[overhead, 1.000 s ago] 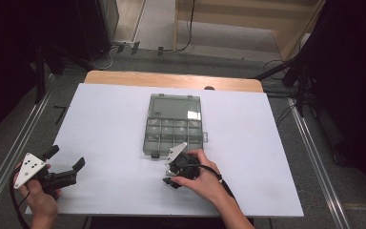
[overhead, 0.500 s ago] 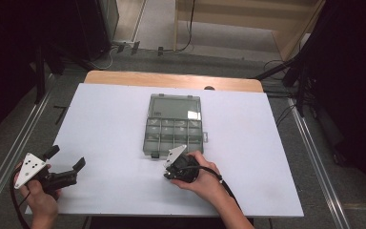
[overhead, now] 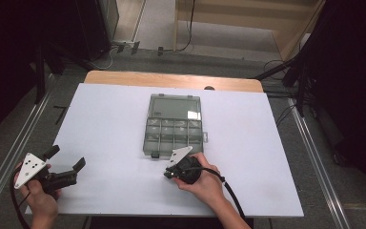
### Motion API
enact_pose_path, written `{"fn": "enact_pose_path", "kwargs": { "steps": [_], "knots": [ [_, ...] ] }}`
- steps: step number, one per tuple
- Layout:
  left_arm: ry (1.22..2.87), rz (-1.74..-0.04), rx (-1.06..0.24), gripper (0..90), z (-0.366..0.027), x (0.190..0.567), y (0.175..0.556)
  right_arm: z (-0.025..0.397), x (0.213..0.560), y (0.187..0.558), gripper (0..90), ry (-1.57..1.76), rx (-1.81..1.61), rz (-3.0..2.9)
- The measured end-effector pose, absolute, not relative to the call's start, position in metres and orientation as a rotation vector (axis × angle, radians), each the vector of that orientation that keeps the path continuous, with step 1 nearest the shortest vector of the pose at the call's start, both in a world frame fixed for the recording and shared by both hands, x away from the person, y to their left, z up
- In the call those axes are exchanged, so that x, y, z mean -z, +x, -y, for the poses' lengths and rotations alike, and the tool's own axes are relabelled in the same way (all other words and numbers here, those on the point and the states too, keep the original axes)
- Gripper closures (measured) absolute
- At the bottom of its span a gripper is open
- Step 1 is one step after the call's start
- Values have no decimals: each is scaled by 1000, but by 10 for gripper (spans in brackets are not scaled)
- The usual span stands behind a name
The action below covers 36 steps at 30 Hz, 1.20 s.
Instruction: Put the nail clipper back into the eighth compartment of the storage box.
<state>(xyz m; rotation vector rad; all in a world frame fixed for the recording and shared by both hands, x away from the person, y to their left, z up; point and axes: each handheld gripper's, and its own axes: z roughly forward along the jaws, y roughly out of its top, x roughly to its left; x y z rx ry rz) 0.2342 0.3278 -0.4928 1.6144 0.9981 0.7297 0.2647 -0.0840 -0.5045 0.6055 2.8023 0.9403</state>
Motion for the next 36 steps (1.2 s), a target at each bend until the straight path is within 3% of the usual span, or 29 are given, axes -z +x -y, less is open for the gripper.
{"fn": "enact_pose_path", "kwargs": {
  "steps": [36],
  "knots": [
    [1621,-996,-733,0,-327,492,234,136,467,260,798,780,-1434,-2455]
  ]
}}
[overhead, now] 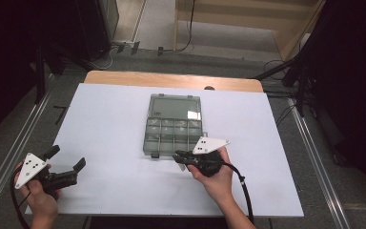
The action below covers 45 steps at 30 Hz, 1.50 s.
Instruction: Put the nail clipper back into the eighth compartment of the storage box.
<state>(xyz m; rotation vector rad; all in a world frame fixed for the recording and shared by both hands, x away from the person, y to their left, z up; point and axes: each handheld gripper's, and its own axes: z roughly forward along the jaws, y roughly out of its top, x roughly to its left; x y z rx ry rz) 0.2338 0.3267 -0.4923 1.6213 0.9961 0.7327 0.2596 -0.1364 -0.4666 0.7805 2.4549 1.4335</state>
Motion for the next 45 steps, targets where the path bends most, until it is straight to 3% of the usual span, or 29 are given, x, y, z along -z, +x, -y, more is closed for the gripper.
{"fn": "enact_pose_path", "kwargs": {
  "steps": [45],
  "knots": [
    [1621,-997,-733,0,-326,493,233,193,469,287,798,1007,-1517,-2153]
  ]
}}
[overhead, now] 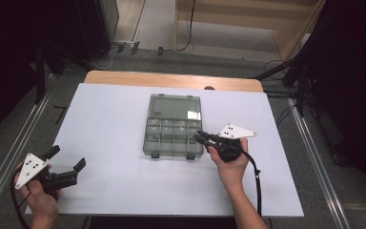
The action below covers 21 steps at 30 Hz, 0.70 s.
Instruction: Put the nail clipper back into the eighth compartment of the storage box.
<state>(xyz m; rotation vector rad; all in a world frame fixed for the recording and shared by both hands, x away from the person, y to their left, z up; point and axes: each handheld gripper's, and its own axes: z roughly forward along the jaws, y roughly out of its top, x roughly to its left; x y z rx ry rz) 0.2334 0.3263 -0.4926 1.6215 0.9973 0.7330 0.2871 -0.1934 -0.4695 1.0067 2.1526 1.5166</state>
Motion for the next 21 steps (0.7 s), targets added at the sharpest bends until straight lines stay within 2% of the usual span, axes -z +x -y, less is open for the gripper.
{"fn": "enact_pose_path", "kwargs": {
  "steps": [15,17,21],
  "knots": [
    [1618,-997,-731,0,-327,493,233,190,485,292,784,1033,-1373,-2210],
    [1617,-996,-731,0,-327,493,234,190,484,291,581,1036,-1381,-2205],
    [1617,-998,-730,0,-327,493,234,194,480,289,301,1039,-1422,-2197]
  ]
}}
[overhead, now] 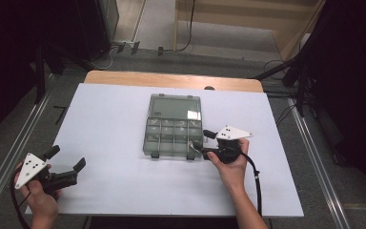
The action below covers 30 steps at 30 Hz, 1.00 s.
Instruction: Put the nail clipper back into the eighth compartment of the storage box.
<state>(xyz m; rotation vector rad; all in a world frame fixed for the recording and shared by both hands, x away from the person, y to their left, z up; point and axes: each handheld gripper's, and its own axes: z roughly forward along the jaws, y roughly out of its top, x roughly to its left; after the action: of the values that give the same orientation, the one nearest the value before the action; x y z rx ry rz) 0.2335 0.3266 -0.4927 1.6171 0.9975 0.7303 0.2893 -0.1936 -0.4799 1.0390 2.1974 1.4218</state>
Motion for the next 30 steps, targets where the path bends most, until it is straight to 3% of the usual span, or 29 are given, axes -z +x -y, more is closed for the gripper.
{"fn": "enact_pose_path", "kwargs": {
  "steps": [3,6,30],
  "knots": [
    [1618,-997,-731,0,-327,493,233,199,478,286,119,1060,-1469,-2185],
    [1618,-998,-731,0,-327,493,233,204,476,280,0,1068,-1478,-2142],
    [1619,-996,-732,0,-325,492,233,272,481,227,0,1141,-1454,-1977]
  ]
}}
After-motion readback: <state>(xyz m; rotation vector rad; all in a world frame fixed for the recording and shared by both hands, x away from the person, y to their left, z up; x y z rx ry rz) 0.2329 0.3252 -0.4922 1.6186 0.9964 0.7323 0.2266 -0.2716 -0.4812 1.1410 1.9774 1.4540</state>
